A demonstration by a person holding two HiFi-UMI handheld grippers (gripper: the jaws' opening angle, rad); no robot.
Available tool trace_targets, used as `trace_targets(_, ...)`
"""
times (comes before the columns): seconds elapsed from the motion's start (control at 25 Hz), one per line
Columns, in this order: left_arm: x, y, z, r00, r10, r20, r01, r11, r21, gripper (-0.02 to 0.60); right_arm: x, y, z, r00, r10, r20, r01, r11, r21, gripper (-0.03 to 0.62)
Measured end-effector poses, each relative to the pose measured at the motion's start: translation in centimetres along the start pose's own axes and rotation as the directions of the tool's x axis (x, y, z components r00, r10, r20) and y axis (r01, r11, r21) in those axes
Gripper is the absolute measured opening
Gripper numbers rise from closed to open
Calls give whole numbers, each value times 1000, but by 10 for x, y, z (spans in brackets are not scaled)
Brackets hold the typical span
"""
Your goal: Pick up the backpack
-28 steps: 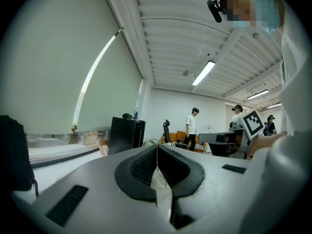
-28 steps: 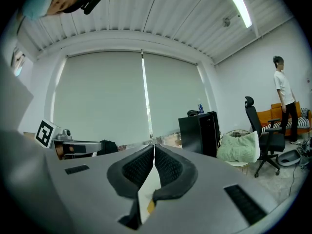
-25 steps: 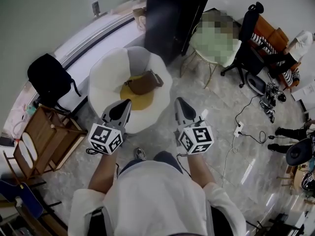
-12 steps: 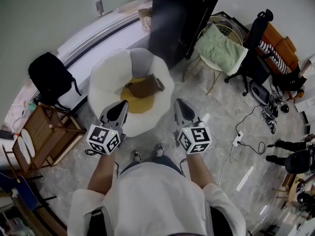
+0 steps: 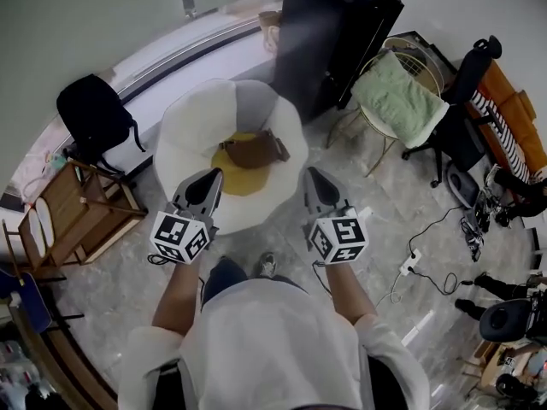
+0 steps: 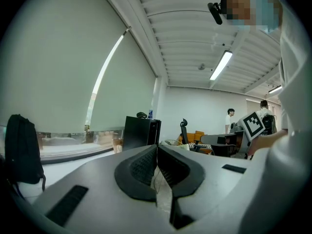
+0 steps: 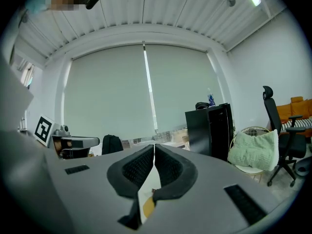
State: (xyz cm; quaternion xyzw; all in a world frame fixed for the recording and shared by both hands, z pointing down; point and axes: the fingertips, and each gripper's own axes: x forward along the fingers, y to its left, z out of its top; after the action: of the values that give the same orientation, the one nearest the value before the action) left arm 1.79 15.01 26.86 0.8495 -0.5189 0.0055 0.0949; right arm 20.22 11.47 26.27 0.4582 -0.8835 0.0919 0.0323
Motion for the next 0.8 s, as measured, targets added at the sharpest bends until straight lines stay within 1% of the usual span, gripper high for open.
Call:
trace_targets(0.16,9,2,-7,1000,22,-5,-23,1000,-13,32,13,-6,-7,1000,21,-15,-21,1000,7,29)
trace_targets(0.32,19,12,-8,1000,24,-5,-24,999,-22,32,31,-5,-8,999,35,-22,-34,999,10,29)
trace_targets(0.52,33,41,-8,1000,13,-14,-14,999,-39,32,60,-3,-6,999,23,-30,-23,1000,8,29)
trace_targets(0.8,55,86,-11,999,-24,-39,22,998,-56,32,110,1,0,1000,-9,-20,9,1000,9,29)
